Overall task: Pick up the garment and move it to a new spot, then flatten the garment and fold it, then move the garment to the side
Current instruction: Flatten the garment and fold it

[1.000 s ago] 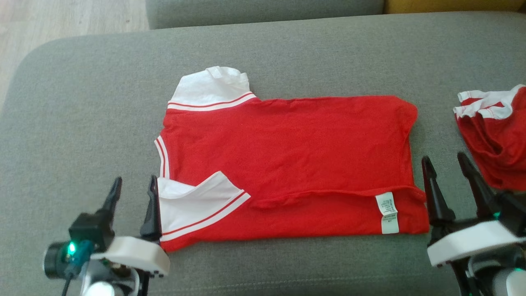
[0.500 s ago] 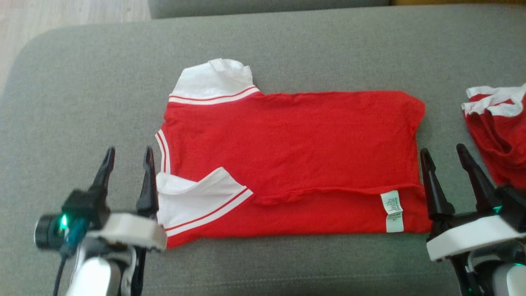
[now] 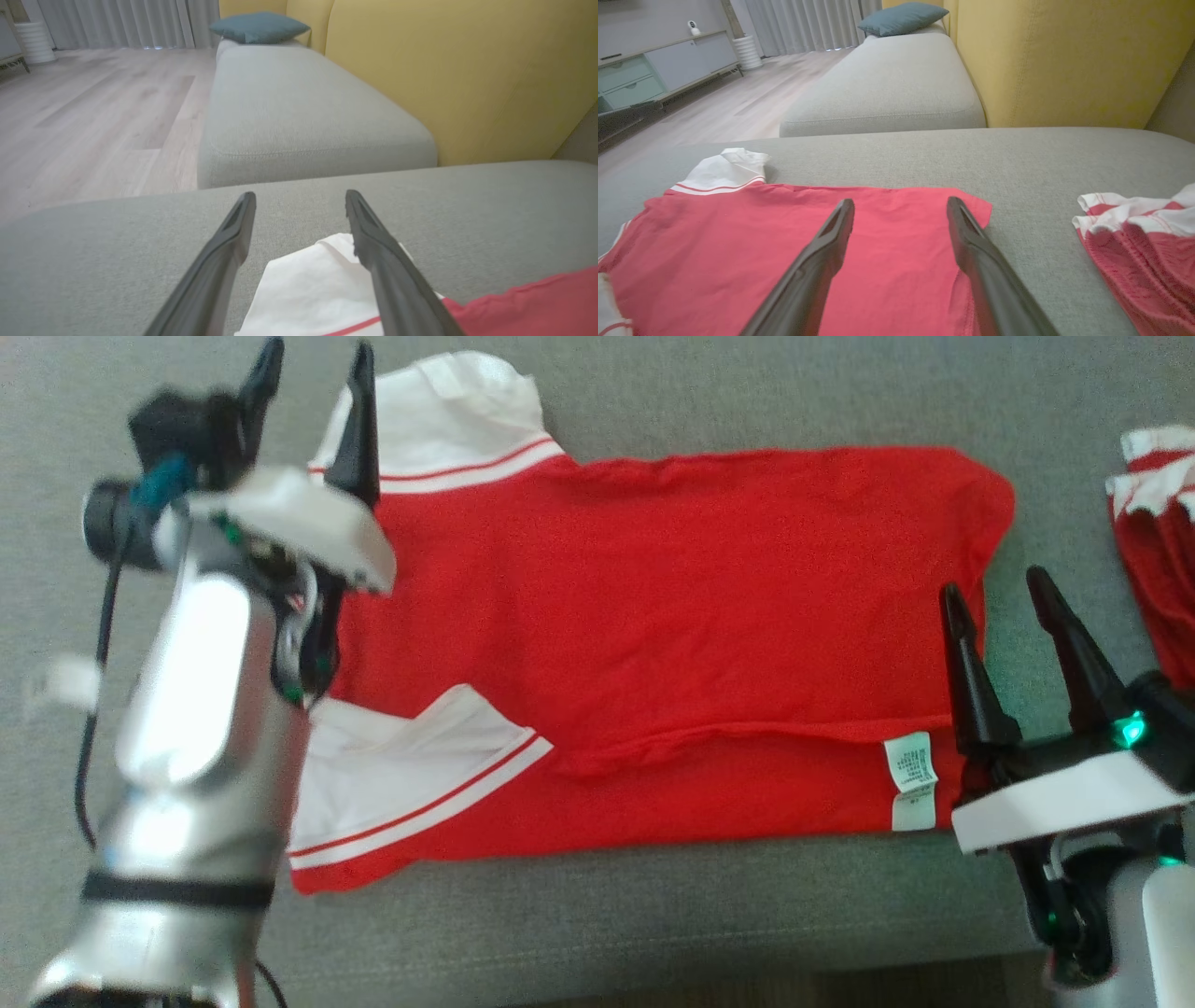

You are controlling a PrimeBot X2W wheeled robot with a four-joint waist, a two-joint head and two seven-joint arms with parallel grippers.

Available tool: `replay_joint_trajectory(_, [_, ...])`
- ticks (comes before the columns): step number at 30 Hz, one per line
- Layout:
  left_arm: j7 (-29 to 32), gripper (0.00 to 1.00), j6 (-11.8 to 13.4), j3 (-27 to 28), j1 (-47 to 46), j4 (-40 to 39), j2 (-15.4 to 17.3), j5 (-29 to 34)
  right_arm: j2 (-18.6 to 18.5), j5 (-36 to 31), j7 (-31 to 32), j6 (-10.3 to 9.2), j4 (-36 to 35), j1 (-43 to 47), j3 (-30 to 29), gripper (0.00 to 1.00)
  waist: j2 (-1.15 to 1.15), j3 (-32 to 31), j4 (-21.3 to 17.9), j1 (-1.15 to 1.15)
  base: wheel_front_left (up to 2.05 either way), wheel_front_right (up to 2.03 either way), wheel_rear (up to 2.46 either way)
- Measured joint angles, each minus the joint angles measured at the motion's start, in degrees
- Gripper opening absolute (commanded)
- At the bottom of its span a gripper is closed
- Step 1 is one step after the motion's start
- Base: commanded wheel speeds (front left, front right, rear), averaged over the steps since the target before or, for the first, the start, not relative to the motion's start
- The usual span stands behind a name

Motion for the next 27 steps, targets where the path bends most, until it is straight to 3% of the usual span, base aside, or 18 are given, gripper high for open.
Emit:
replay_joint_trajectory(11, [3.55,1.0,-2.97,-1.38,-15.99,28.6,-1.86,-0.54,0.44,0.99,-0.77,0.0,2.34,-2.37,0.58,1.0,0.0,4.96,-3.09,0.0,0.0,0.0,0.0])
replay_joint_trajectory(20, [8.22,1.0,-4.54,-3.13,-23.05,40.25,-2.59,-0.51,0.7,1.62,-1.09,0.0,3.35,-2.61,1.12,1.0,0.0,5.66,-3.51,0.0,0.0,0.0,0.0])
replay_joint_trajectory(21, [8.92,0.82,-4.74,-3.45,-23.66,41.09,-2.61,-0.41,0.7,1.62,-1.08,0.0,3.44,-2.66,1.09,1.0,0.0,5.64,-3.6,0.0,0.0,0.0,0.0])
replay_joint_trajectory(22, [9.65,0.19,-5.0,-4.03,-24.27,41.78,-2.61,0.13,0.7,1.62,-1.05,0.0,3.6,-2.72,0.94,1.0,0.0,5.58,-3.67,0.0,0.0,0.0,0.0])
replay_joint_trajectory(23, [10.28,0.0,-5.19,-4.43,-24.88,42.47,-2.66,0.46,0.69,1.62,-1.01,0.0,3.72,-2.81,0.77,1.0,0.0,5.51,-3.71,0.0,0.0,0.0,0.0])
replay_joint_trajectory(27, [8.38,0.0,-4.63,-6.02,-25.07,43.54,-3.34,1.69,0.45,2.04,-0.45,0.0,4.58,-3.77,-0.56,1.0,0.0,5.05,-3.58,0.0,0.0,0.0,0.0])
